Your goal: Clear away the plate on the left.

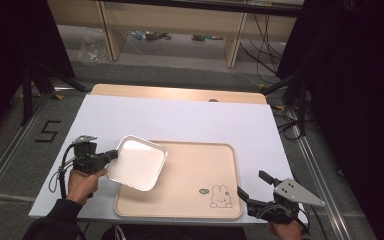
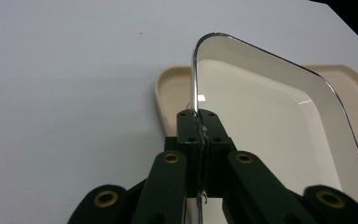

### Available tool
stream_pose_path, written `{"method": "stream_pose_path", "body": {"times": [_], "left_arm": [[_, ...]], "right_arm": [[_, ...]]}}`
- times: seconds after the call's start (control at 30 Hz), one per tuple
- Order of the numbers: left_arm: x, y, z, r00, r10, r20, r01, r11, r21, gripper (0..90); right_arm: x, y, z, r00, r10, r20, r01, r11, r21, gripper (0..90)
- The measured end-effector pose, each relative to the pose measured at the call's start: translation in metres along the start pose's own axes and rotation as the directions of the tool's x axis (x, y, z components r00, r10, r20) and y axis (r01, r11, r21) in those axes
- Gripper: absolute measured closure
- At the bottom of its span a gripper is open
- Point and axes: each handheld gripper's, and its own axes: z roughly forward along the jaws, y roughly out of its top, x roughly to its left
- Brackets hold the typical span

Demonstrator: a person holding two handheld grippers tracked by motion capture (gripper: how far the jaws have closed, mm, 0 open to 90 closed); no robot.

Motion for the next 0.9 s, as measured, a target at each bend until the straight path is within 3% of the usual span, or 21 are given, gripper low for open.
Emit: {"method": "stream_pose_path", "body": {"times": [0.23,0.3,0.37,0.4,0.53,0.63,0.9], "left_arm": [[-0.014,-0.004,0.008,0.9992,0.032,0.026,-0.032,0.9988,0.036,88.3],[-0.018,-0.004,0.011,0.9991,0.029,0.032,-0.03,0.9991,0.031,88.3],[-0.02,-0.005,0.012,0.9989,0.035,0.031,-0.036,0.9987,0.036,88.3],[-0.022,-0.006,0.015,0.9978,0.054,0.039,-0.056,0.9965,0.062,88.3],[-0.029,-0.009,0.022,0.9956,0.073,0.058,-0.078,0.9932,0.087,88.3],[-0.035,-0.011,0.027,0.9947,0.077,0.068,-0.083,0.993,0.085,88.3],[-0.051,-0.016,0.038,0.9866,0.131,0.098,-0.143,0.9808,0.132,88.2]], "right_arm": [[0.0,0.0,0.0,1.0,0.001,0.0,-0.001,1.0,-0.003,15.2],[-0.001,0.0,-0.001,0.9996,-0.022,0.018,0.022,1.0,0.0,15.2],[0.0,0.0,0.0,1.0,0.002,0.001,-0.002,1.0,0.001,15.2],[-0.001,0.0,0.0,0.9997,-0.018,0.013,0.018,1.0,-0.003,15.2],[-0.001,0.0,-0.001,0.9996,-0.021,0.017,0.021,1.0,0.007,15.2],[-0.001,0.001,-0.001,0.9996,-0.02,0.02,0.02,1.0,0.009,15.2],[-0.001,0.001,-0.001,0.9996,-0.02,0.019,0.019,1.0,0.008,15.2]]}}
